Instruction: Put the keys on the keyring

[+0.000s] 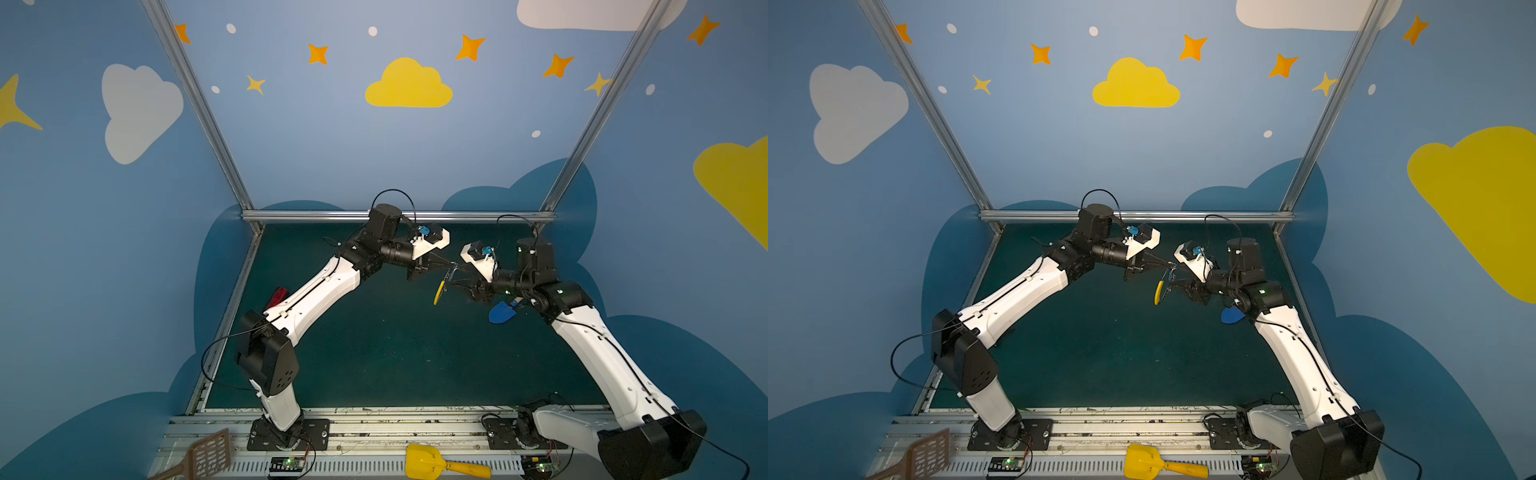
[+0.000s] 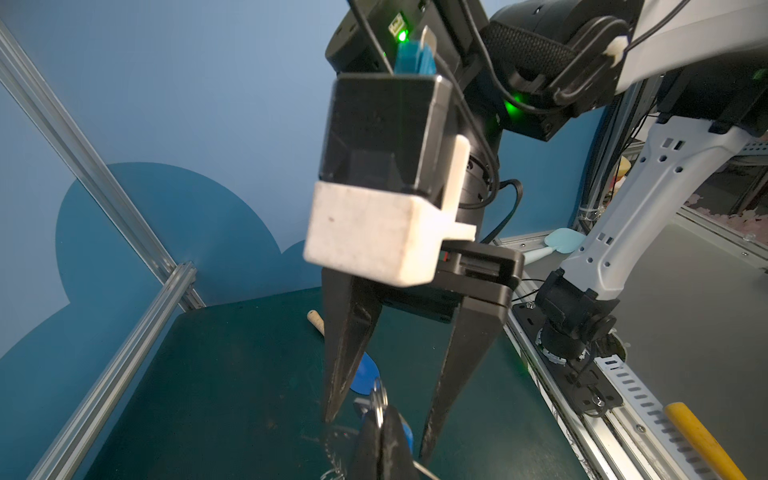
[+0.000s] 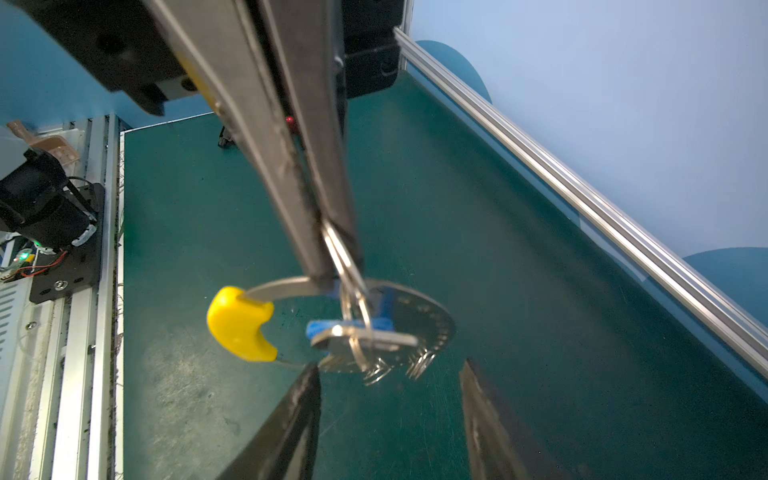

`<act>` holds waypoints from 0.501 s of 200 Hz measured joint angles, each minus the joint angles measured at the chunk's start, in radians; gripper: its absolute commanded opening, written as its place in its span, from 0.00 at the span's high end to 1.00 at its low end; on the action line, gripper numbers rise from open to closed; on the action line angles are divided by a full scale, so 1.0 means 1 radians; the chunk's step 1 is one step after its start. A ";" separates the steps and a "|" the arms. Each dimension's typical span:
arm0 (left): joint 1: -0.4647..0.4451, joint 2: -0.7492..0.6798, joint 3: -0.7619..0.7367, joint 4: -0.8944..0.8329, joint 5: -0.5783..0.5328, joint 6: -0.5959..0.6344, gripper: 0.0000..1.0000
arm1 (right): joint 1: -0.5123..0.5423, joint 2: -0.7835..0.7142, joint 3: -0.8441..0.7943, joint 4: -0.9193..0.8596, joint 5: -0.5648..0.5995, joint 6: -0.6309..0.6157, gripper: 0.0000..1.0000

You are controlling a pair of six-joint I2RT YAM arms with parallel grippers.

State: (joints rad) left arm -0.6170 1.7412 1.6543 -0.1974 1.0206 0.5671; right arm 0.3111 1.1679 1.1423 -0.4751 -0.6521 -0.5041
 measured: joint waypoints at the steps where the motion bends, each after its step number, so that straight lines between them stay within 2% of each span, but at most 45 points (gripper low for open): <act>1: 0.000 0.000 0.000 0.000 0.000 0.000 0.96 | 0.000 0.000 0.000 0.000 0.000 0.001 0.47; 61: 0.000 0.000 0.000 0.005 -0.025 -0.004 0.96 | 0.014 0.000 0.000 0.043 -0.040 0.026 0.49; 100: -0.001 0.000 0.000 0.015 -0.056 -0.007 0.96 | 0.037 0.011 0.000 0.072 0.029 0.062 0.54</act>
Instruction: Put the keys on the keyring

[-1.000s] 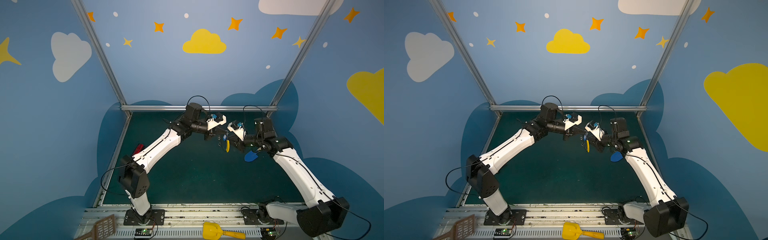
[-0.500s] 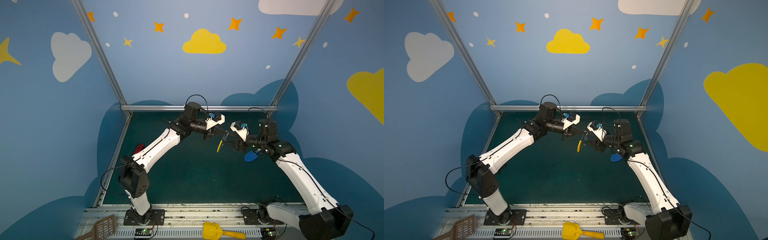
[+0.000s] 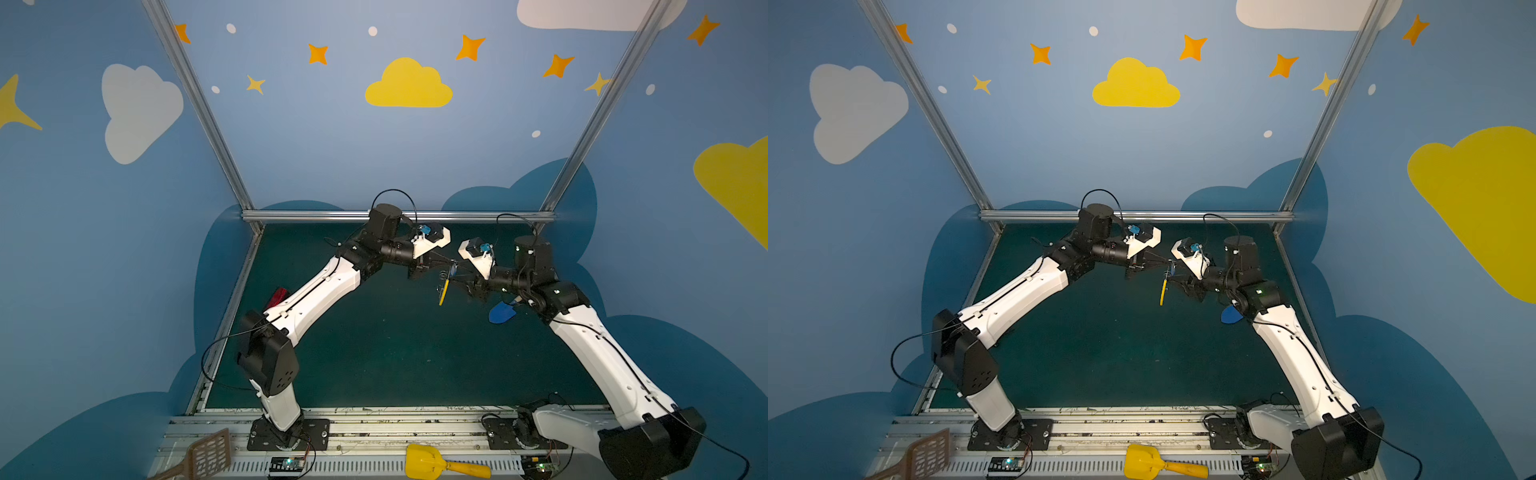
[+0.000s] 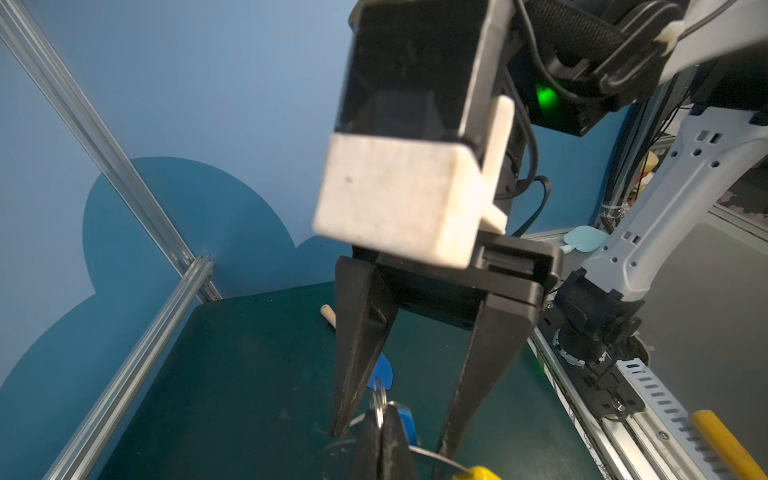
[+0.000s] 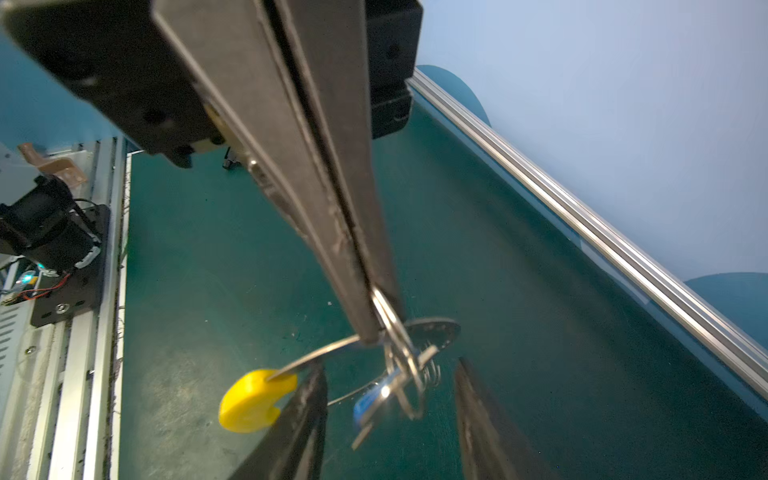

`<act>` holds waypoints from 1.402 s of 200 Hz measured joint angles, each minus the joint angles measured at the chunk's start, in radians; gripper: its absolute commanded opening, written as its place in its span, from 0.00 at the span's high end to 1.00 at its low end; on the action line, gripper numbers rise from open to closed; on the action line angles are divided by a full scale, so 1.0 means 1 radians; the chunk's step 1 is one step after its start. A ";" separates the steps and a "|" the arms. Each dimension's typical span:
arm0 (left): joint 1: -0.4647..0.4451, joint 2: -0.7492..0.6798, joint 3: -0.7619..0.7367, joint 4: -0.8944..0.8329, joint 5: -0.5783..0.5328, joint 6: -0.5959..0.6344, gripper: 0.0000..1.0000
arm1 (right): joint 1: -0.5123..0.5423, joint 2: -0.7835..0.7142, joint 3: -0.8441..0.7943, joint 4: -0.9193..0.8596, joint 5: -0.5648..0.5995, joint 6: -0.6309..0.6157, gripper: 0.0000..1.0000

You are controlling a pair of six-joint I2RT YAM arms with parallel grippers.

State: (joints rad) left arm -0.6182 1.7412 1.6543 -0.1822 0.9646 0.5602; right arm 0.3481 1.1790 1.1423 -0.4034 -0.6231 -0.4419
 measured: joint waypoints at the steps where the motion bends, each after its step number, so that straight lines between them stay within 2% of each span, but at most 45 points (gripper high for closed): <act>1: 0.000 0.000 0.000 0.000 -0.001 0.000 0.96 | 0.001 0.000 0.000 0.000 0.002 0.000 0.54; 54: 0.000 0.000 -0.020 0.015 -0.037 -0.001 0.96 | 0.021 0.000 -0.006 0.031 0.127 0.035 0.70; 72: 0.000 0.000 -0.023 0.016 -0.045 -0.004 0.96 | 0.023 -0.008 -0.016 0.041 0.138 0.040 0.82; 125: 0.000 0.000 -0.024 0.029 -0.061 -0.037 0.96 | 0.040 -0.013 -0.021 0.041 0.156 0.033 0.95; 160: 0.000 0.000 -0.033 0.065 -0.062 -0.089 0.96 | 0.067 -0.018 -0.021 0.042 0.200 0.001 1.00; 215: 0.000 -0.004 -0.090 0.176 -0.061 -0.190 0.96 | 0.111 -0.045 -0.066 0.060 0.306 -0.056 0.99; 280: 0.000 -0.004 -0.130 0.312 -0.048 -0.302 0.96 | 0.123 -0.056 -0.077 0.101 0.324 -0.090 0.97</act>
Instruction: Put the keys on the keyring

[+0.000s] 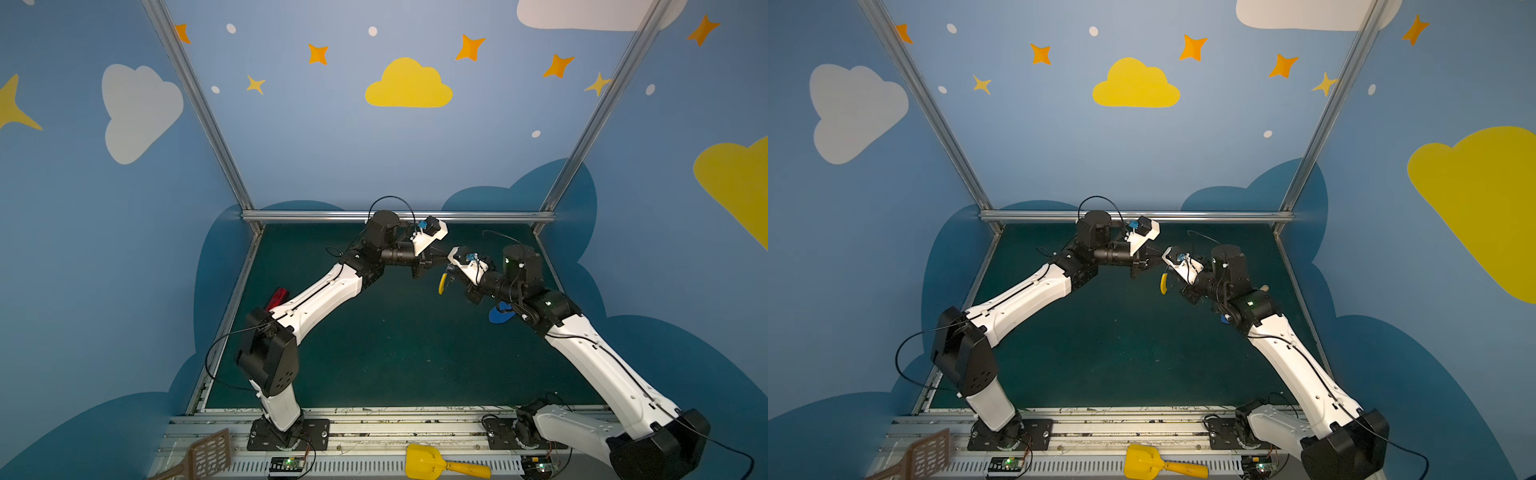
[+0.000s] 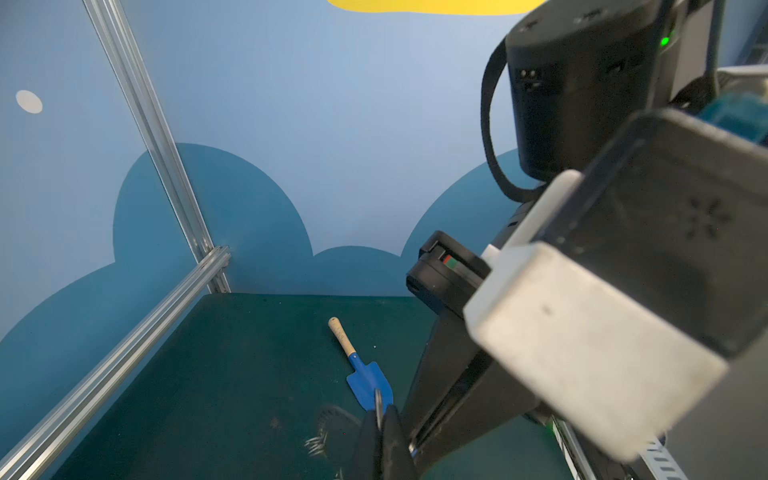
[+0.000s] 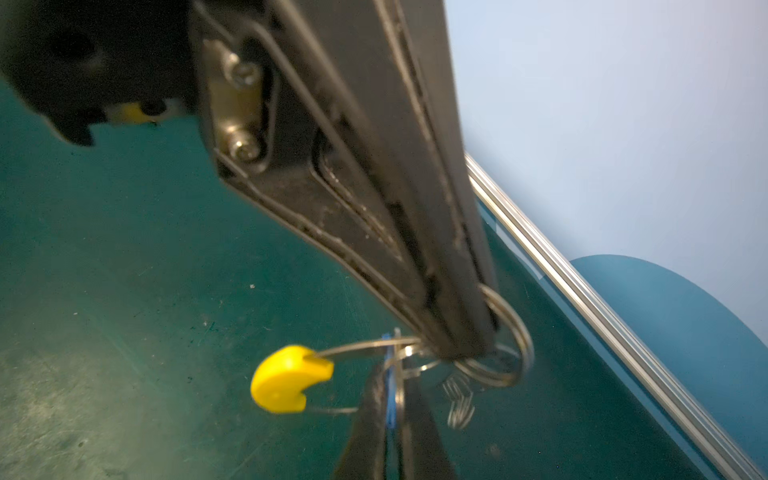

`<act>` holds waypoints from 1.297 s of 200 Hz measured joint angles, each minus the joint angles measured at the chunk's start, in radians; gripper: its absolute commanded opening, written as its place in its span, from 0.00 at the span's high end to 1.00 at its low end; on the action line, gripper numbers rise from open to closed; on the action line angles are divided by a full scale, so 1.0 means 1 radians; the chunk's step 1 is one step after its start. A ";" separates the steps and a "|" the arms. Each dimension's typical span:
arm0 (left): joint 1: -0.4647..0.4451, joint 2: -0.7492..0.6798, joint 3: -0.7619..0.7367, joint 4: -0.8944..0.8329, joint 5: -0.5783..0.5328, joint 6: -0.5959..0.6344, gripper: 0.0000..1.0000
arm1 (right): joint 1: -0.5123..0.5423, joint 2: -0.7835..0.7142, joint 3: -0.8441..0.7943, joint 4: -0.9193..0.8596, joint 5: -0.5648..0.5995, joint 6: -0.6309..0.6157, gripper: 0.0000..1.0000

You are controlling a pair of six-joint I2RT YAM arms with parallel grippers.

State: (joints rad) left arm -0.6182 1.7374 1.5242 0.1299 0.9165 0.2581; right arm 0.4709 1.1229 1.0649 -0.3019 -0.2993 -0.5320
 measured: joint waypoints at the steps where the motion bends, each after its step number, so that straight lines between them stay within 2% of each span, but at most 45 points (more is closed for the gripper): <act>1: 0.000 0.000 0.000 0.000 0.001 -0.002 0.96 | 0.000 0.000 0.000 0.001 0.000 0.000 0.97; 42: -0.001 0.000 -0.002 0.066 0.034 -0.063 0.96 | 0.000 -0.006 0.000 0.033 -0.008 -0.005 0.95; 91: -0.001 0.000 -0.010 0.123 0.041 -0.098 0.96 | -0.022 -0.022 -0.012 0.026 -0.042 0.004 0.61; 105: 0.001 0.000 -0.010 0.124 0.042 -0.098 0.96 | -0.057 -0.054 -0.031 0.017 -0.063 0.012 0.57; 128: 0.004 0.000 -0.010 0.114 0.060 -0.089 0.96 | -0.140 -0.109 -0.046 -0.002 -0.141 0.029 0.57; 162: 0.011 0.000 -0.010 0.083 0.100 -0.061 0.96 | -0.219 -0.111 -0.011 -0.006 -0.309 0.073 0.64; 211: 0.014 0.000 -0.010 0.023 0.139 -0.006 0.96 | -0.240 -0.005 0.088 -0.008 -0.512 0.135 0.74; 259: 0.014 -0.002 -0.010 -0.034 0.148 0.050 0.96 | -0.240 0.049 0.095 -0.010 -0.619 0.173 0.79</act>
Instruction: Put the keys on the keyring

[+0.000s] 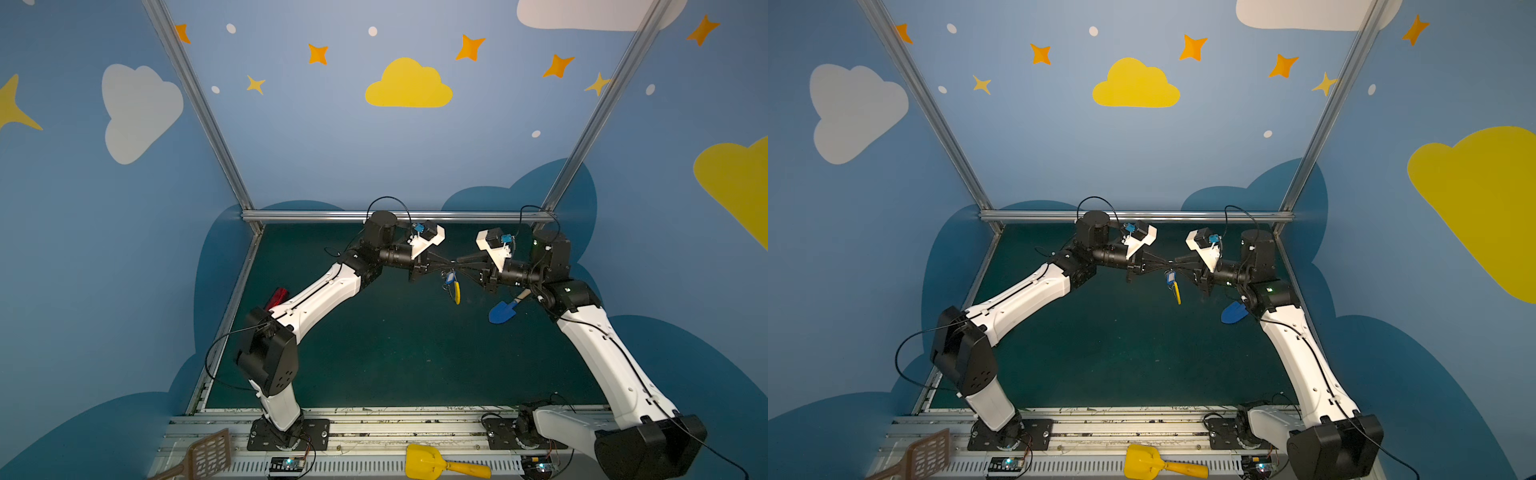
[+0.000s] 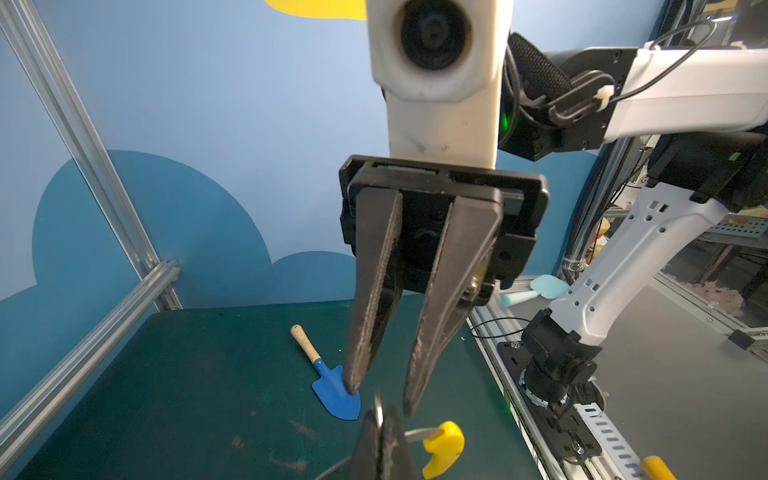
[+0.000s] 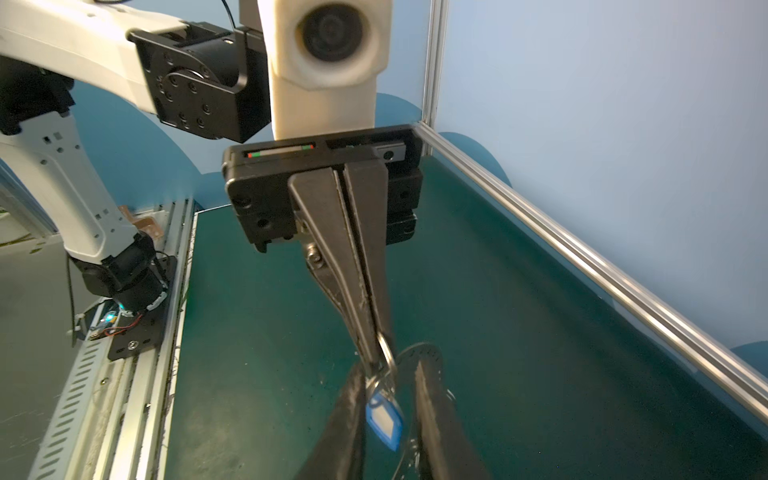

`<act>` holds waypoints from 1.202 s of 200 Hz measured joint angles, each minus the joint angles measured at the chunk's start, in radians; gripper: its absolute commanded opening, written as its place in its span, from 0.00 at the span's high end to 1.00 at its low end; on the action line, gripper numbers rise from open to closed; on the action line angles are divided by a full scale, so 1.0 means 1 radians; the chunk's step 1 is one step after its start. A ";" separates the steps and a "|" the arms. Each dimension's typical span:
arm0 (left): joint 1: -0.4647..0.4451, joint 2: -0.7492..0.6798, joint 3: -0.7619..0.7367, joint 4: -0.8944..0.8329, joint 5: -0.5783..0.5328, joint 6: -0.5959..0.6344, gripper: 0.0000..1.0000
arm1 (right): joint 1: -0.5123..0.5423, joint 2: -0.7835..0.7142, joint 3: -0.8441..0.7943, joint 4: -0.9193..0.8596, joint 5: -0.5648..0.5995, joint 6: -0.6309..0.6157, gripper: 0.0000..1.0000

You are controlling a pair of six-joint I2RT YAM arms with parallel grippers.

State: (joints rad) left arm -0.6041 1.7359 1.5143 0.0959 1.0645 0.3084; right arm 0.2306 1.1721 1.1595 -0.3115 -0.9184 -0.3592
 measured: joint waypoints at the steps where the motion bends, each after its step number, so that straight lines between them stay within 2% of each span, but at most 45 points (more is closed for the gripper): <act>1: 0.000 0.000 0.000 -0.001 0.000 0.002 0.96 | 0.000 0.001 0.000 0.000 -0.002 0.000 0.79; 20: 0.000 -0.006 0.000 -0.018 0.000 0.016 0.96 | 0.000 0.009 0.000 -0.001 -0.021 0.002 0.86; 55: 0.002 -0.016 0.000 -0.033 0.005 0.030 0.96 | 0.000 0.016 0.007 -0.010 -0.054 0.003 0.90; 70: 0.002 -0.018 0.000 -0.034 0.005 0.032 0.96 | -0.001 0.023 0.011 -0.016 -0.066 0.003 0.95; 83: 0.002 -0.018 0.000 -0.035 0.006 0.034 0.96 | -0.002 0.026 0.013 -0.025 -0.074 0.000 0.93; 95: 0.003 -0.018 0.000 -0.038 0.013 0.036 0.96 | -0.002 0.029 0.015 -0.030 -0.080 0.002 0.81; 104: 0.004 -0.018 0.000 -0.038 0.015 0.038 0.96 | -0.002 0.031 0.016 -0.033 -0.084 -0.003 0.78; 137: 0.004 -0.020 0.000 -0.040 0.019 0.047 0.96 | -0.003 0.033 0.016 -0.048 -0.096 -0.001 0.77; 164: 0.004 -0.027 0.000 -0.040 0.023 0.051 0.96 | -0.003 0.034 0.017 -0.053 -0.109 -0.003 0.90; 201: 0.004 -0.032 0.000 -0.040 0.031 0.051 0.96 | -0.004 0.038 0.025 -0.060 -0.122 -0.009 1.00; 222: 0.004 -0.032 0.000 -0.040 0.034 0.052 0.96 | -0.004 0.041 0.031 -0.060 -0.124 -0.008 1.00; 240: 0.004 -0.032 0.000 -0.039 0.040 0.053 0.96 | -0.004 0.041 0.032 -0.060 -0.130 -0.003 0.87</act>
State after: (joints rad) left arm -0.6003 1.7035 1.5143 0.0570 1.1046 0.3618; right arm 0.2268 1.2133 1.1912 -0.3717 -1.0485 -0.3626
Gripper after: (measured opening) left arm 0.047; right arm 0.065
